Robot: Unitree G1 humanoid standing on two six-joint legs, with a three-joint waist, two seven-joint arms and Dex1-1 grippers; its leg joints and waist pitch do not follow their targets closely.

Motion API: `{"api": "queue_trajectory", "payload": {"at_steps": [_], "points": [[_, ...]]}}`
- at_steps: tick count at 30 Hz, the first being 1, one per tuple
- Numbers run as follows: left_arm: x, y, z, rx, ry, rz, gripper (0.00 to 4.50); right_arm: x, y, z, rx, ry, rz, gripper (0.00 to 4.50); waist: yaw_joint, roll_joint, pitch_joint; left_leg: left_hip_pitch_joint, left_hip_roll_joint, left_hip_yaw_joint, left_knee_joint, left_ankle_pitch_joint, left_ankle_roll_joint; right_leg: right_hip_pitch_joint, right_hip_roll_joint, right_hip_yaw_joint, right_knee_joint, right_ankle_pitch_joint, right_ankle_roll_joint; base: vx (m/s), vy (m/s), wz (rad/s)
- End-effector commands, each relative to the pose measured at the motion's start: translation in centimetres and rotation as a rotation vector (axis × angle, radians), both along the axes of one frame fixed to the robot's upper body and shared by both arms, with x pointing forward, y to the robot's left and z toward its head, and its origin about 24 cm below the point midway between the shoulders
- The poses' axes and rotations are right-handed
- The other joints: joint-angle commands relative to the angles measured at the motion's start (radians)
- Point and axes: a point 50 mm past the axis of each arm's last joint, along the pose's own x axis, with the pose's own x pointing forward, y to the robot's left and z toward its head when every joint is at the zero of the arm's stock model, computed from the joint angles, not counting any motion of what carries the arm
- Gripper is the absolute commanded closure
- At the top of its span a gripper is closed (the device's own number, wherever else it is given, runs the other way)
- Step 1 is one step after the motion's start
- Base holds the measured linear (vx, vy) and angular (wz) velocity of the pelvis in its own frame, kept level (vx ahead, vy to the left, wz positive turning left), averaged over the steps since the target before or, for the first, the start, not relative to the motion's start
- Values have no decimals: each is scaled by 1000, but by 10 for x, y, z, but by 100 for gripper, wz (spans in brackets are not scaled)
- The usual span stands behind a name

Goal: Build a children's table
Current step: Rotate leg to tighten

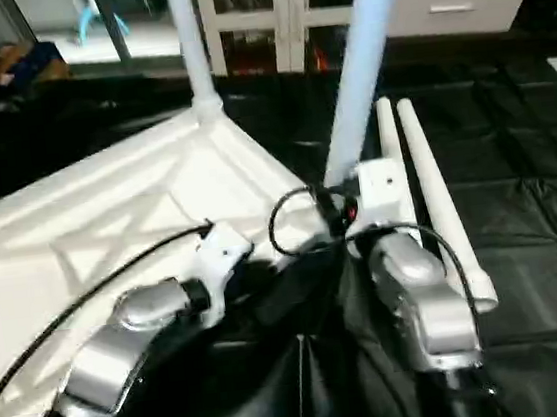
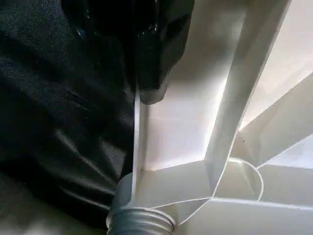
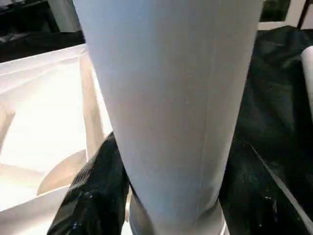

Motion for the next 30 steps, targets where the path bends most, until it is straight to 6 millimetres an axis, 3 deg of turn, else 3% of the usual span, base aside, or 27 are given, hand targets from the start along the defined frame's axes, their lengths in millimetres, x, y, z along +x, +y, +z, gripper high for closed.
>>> {"api": "queue_trajectory", "payload": {"at_steps": [1, 5, 6, 7, 8, 10, 12, 13, 15, 17, 20, 22, 24, 26, 28, 30], "points": [[-11, -12, -16, -6, 70, -69, 450, -14, 38, -34, 65, 167, 181, 249, -2, -9, -22, 8, 47, -40, -93, -379, -16, 6, -50, 31, -95, -531, -72, 0, 0, 0], [-15, 9, -16, 19, 47, -121, 450, -19, 26, -13, 77, 39, 346, 249, -1, -9, -29, -4, 51, -35, -93, -308, 12, 16, -49, 33, -85, -399, -95, 0, 0, 0], [-16, 13, -15, 18, 43, -139, 450, -20, 21, -10, 64, 18, 357, 194, 0, -11, -30, -7, 52, -33, -92, -286, 24, 20, -50, 34, -82, -366, -108, 0, 0, 0], [-17, 15, -15, 18, 40, -148, 450, -20, 19, -8, 58, 8, 363, 180, 2, -13, -32, -5, 52, -29, -88, -258, 41, 20, -49, 36, -80, -328, -124, 0, 0, 0], [-23, 27, -12, 11, 33, -221, 450, -23, 3, 1, 39, -32, 411, 178, 5, -13, -34, -7, 50, -29, -85, -240, 49, 23, -50, 36, -77, -305, -135, 0, 0, 0], [-30, 38, -11, 13, 51, -278, 450, -26, -11, 9, -1, -57, 472, 162, 8, -13, -42, -14, 52, -32, -80, -162, 81, 40, -53, 33, -61, -199, -170, 65, -32, -1], [-34, 47, -11, 36, 66, -302, 450, -30, -19, 15, -33, -67, 529, 153, 8, -5, -51, -7, 51, -22, -64, -11, 138, 36, -45, 31, -36, 39, -247, 82, -30, 0], [-35, 53, -12, 61, 75, -318, 450, -32, -26, 17, -52, -61, 554, 139, 10, -7, -54, -6, 49, -20, -60, 26, 153, 38, -42, 30, -30, 106, -266, 82, -12, 1], [-36, 64, -12, 95, 87, -333, 450, -37, -40, 23, -103, -49, 618, 123, 18, -7, -62, -10, 47, -21, -45, 143, 218, 45, -38, 30, -5, 306, -309, 71, -5, 2], [-35, 70, -11, 112, 85, -336, 450, -39, -48, 26, -152, -41, 662, 115, 17, -7, -59, -15, 49, -19, -39, 176, 242, 40, -38, 27, 1, 354, -327, 0, 0, 0], [-31, 73, -10, 136, 60, -338, 450, -41, -48, 31, -202, -57, 719, 102, 20, -8, -49, -12, 57, -19, -48, 63, 233, 39, -47, 26, -16, 180, -334, 0, 0, 0], [-30, 74, -10, 139, 54, -341, 450, -41, -47, 32, -214, -68, 740, 102, 21, -6, -44, -5, 62, -18, -56, -21, 194, 36, -50, 27, -29, 31, -326, 0, 0, 0], [-29, 73, -11, 140, 50, -340, 450, -40, -47, 31, -216, -72, 743, 102, 20, -8, -41, -5, 62, -17, -60, -60, 163, 36, -51, 28, -35, -39, -314, 0, 0, 0], [-29, 73, -11, 137, 50, -346, 450, -40, -48, 30, -205, -71, 753, 117, 17, -8, -41, -6, 61, -17, -62, -94, 136, 35, -52, 31, -40, -84, -301, 0, 0, 0], [-30, 72, -11, 136, 50, -349, 450, -40, -48, 30, -201, -78, 743, 117, 16, -8, -42, -7, 61, -18, -61, -100, 129, 35, -52, 32, -39, -90, -298, 0, 0, 0], [-30, 72, -11, 133, 51, -354, 450, -39, -48, 29, -183, -86, 730, 144, 14, -9, -46, -8, 59, -18, -59, -89, 129, 35, -51, 33, -37, -69, -297, 0, 0, 0]]}}
